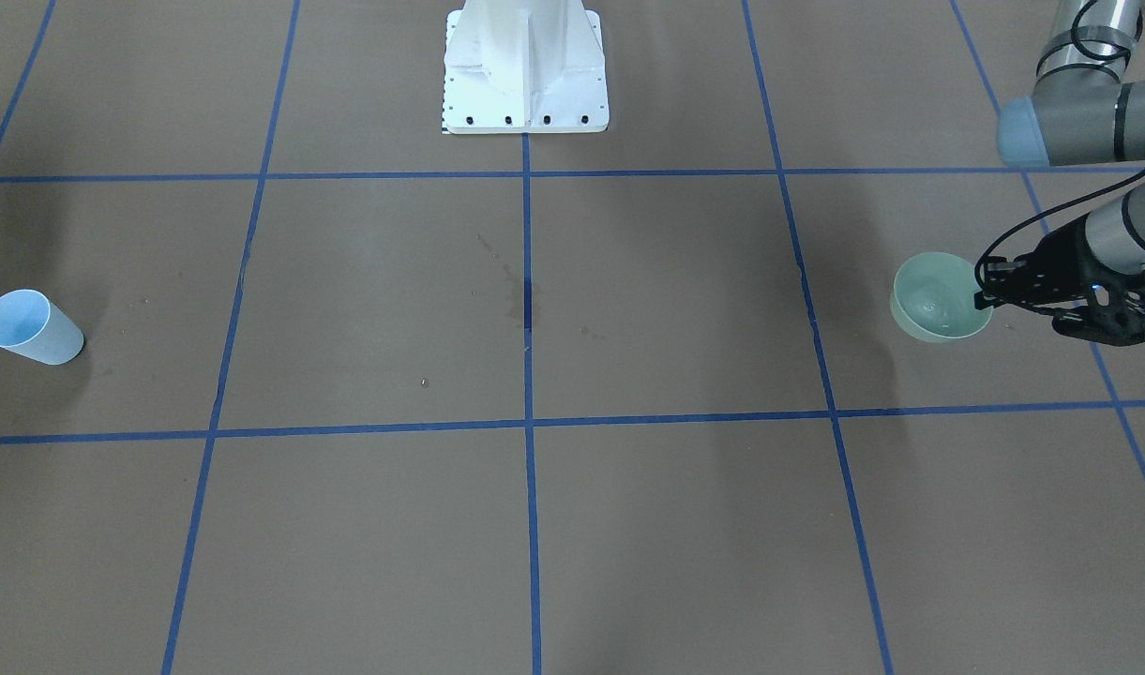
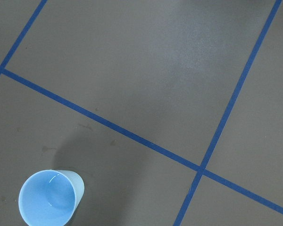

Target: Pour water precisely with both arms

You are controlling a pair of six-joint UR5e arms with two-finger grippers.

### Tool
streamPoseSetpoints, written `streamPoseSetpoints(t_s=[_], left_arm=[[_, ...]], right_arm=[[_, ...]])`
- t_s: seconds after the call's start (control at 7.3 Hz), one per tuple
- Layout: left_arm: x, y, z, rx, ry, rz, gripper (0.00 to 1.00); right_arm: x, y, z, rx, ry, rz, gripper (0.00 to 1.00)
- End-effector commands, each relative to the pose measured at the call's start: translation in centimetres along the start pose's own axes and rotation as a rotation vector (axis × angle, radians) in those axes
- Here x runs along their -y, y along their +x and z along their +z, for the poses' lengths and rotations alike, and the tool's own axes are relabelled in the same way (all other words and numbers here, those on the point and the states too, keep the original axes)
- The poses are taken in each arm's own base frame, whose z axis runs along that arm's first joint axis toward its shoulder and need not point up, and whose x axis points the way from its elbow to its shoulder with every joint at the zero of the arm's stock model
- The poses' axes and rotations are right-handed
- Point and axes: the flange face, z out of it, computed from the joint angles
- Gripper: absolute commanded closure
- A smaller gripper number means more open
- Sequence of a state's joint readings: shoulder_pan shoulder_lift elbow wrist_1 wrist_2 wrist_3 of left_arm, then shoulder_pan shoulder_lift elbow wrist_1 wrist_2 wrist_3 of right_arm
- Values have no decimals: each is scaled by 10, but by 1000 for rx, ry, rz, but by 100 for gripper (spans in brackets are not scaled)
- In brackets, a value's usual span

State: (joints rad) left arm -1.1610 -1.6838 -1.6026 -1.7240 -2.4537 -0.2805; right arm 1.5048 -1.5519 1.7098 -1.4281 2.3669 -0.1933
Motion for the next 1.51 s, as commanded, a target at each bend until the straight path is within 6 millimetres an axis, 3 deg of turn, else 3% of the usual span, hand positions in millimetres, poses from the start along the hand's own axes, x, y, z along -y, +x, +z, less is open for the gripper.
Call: streamPoseSetpoints(t_s=[0.0,0.55,0.96,1.1,1.23,1.37], left_arm=[[-32,-58,23,-17,8,57,100],[-20,-58,33,-17,-2,55,100],[-16,-73,47,-26,23,88,100],[-15,-72,46,-26,24,88,94],[-13,-69,47,-27,22,77,70],[-11,-66,45,-29,28,44,35]], right_arm=[[0,0,0,0,0,0,1],[-1,-2,-2,-1,4,-4,1],[-5,-6,-5,-1,7,-8,1],[-8,-6,-4,-1,4,-4,1],[-9,-6,-4,-1,3,-3,1],[-9,-6,-4,-1,3,-3,1]])
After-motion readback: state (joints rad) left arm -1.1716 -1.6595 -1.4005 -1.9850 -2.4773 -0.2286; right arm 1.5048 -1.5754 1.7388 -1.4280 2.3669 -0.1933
